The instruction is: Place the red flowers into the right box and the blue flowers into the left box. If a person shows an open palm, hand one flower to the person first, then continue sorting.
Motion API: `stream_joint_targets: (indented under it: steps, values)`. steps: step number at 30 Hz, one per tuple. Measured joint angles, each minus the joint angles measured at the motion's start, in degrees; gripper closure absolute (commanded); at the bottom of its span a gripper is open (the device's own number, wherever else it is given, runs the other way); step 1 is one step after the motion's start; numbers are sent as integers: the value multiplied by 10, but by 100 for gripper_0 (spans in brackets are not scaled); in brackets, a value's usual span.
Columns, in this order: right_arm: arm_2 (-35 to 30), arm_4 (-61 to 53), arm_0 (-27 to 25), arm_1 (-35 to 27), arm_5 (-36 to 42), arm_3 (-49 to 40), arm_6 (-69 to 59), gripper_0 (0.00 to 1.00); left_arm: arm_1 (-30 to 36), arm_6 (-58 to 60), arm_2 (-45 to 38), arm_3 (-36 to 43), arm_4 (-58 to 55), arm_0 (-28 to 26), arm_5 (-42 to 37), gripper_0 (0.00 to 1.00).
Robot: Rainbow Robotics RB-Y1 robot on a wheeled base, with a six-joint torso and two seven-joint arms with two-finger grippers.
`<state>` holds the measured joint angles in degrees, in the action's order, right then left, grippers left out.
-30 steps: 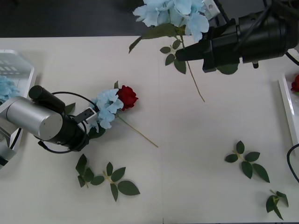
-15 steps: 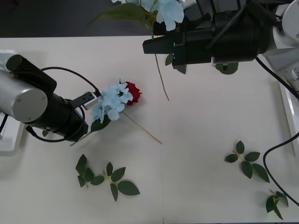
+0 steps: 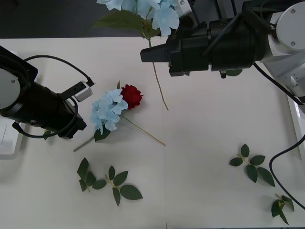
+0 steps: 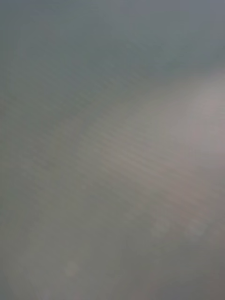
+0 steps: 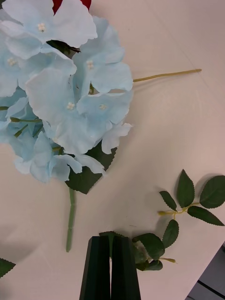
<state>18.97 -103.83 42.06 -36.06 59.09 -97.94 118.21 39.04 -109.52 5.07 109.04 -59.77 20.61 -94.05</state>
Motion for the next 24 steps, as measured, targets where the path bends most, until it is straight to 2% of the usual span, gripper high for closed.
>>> stream_joint_targets:
  steps: [5,6,7,8,9,14,19,24]
  values:
    - [2,0,0,0,0,0,-1,100,0,0,0,0,0,0,-1,100]
    - [2,0,0,0,0,0,-2,100,0,0,0,0,0,0,-2,53]
    - [2,0,0,0,0,0,-4,100,0,0,0,0,0,0,-2,14]
    - [2,0,0,0,0,0,-6,100,0,0,0,0,0,0,-2,3]
    - [2,0,0,0,0,0,-7,100,0,0,0,0,0,0,-2,0]
    - [2,0,0,0,0,0,-10,100,0,0,0,0,-65,0,9,0]
    - [2,0,0,0,-1,0,-18,100,17,0,-10,1,-284,-19,122,0]
    - [2,0,0,0,-3,0,-19,100,59,-6,-25,28,-413,-86,221,0]
